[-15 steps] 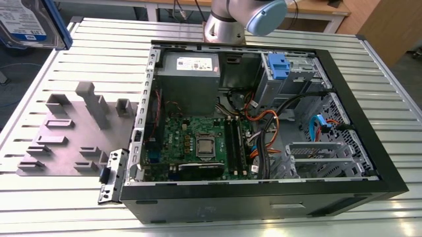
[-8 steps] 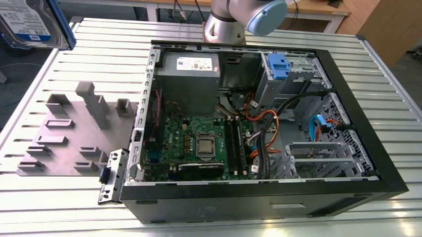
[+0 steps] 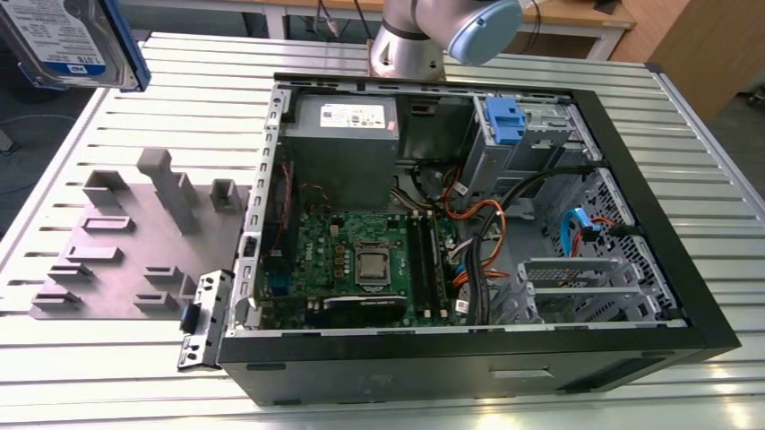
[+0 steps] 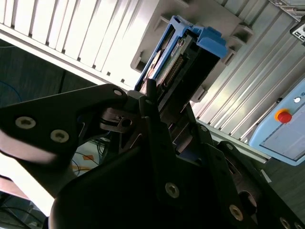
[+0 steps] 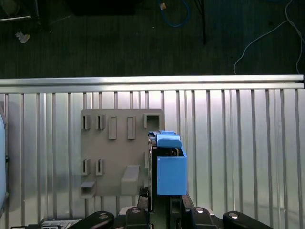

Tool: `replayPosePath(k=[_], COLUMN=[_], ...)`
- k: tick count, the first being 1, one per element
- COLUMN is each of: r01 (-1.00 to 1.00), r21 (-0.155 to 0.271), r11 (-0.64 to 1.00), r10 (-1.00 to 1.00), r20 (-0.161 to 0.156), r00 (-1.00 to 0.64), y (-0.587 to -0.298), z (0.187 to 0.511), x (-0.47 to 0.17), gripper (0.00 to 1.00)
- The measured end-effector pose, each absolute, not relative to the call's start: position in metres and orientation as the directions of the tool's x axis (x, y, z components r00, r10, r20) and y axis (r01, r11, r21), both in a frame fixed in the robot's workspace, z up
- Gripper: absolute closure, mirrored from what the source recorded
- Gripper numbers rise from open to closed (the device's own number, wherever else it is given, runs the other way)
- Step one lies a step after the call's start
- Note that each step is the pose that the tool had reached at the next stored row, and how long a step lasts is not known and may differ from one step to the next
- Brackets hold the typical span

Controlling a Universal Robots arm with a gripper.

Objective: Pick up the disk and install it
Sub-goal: 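Pick up the disk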

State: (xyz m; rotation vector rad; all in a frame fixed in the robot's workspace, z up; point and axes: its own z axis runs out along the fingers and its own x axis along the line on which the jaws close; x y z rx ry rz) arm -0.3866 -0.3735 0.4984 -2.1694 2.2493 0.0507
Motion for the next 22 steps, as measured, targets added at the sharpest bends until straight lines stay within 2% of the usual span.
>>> replayPosePath(k=[22], r01=[-0.999], r21=[0.012], r11=[0.036], r10=[-0.999], r20=[-0.034], r00=[-0.036], y=[-0.374], z=[0.498], x=[-0.351], gripper=[0.65])
